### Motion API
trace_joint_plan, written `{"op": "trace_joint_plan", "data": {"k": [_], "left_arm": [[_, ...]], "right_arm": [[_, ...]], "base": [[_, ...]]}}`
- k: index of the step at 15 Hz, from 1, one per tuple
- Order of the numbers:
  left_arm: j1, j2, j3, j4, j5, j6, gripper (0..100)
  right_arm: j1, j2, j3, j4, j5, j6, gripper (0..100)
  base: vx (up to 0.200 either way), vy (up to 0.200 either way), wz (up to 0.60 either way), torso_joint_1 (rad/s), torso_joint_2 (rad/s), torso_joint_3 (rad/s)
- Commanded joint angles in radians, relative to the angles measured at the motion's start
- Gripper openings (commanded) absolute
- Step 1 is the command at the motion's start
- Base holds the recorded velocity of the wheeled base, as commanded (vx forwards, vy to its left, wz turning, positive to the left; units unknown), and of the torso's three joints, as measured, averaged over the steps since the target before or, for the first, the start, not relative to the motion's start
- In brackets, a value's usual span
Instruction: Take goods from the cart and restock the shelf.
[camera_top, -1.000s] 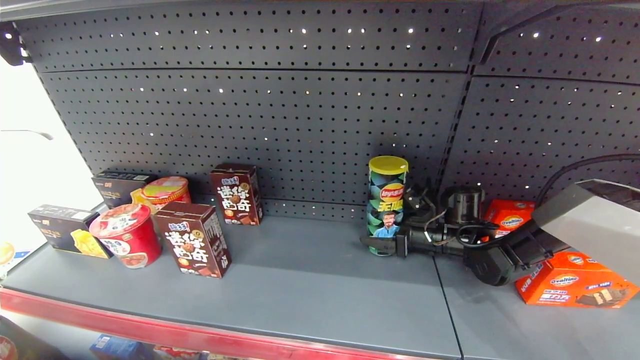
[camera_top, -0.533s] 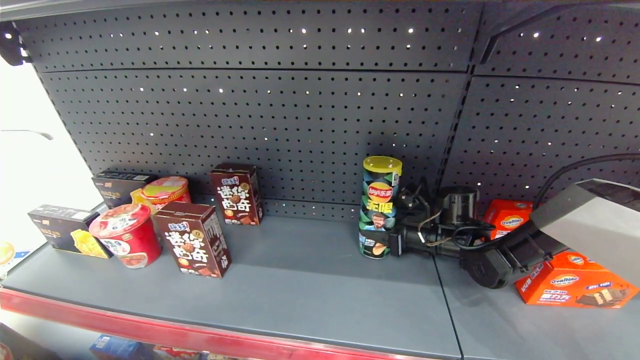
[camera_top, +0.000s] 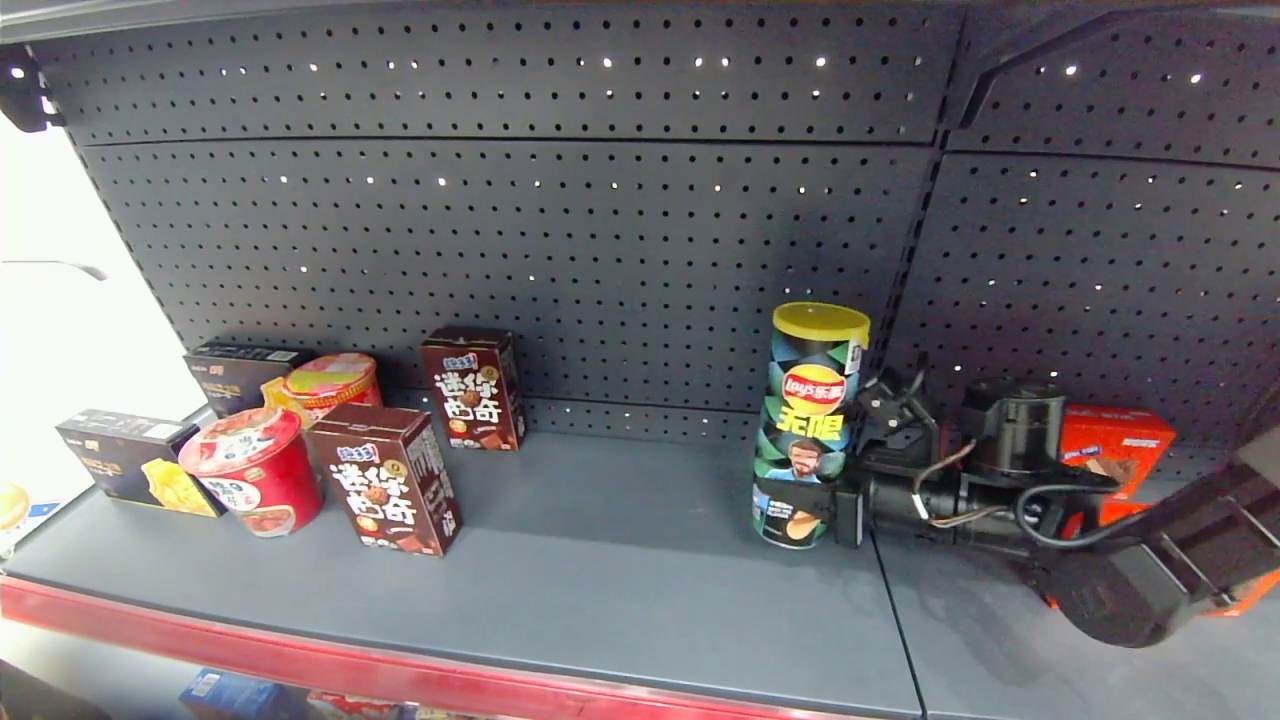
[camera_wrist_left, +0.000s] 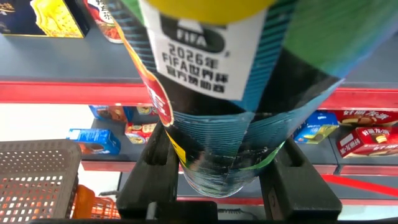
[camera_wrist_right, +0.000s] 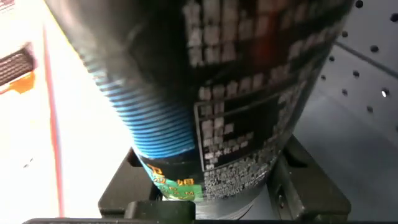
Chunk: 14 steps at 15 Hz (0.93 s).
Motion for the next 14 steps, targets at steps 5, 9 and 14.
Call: {"op": "trace_joint_plan", "data": {"k": [5, 9, 14], "left_arm": [[0.001, -0.028, 0.017, 0.000, 0.002, 0.000, 0], [0.001, -0.028, 0.019, 0.000, 0.001, 0.000, 0], [0.000, -0.028, 0.026, 0.000, -0.001, 0.000, 0]], "right_arm": [[0.002, -0.338, 0.344, -0.098, 0.052, 0.000, 0], [0.005, -0.324, 0.485, -0.237, 0.046, -0.008, 0], [0.046, -0.251, 0.585, -0.328, 0.045, -0.009, 0]], "base": [[0.000, 0.000, 0.00, 0.000, 0.00, 0.000], [0.000, 0.000, 0.00, 0.000, 0.00, 0.000], [0.000, 0.000, 0.00, 0.000, 0.00, 0.000]]}}
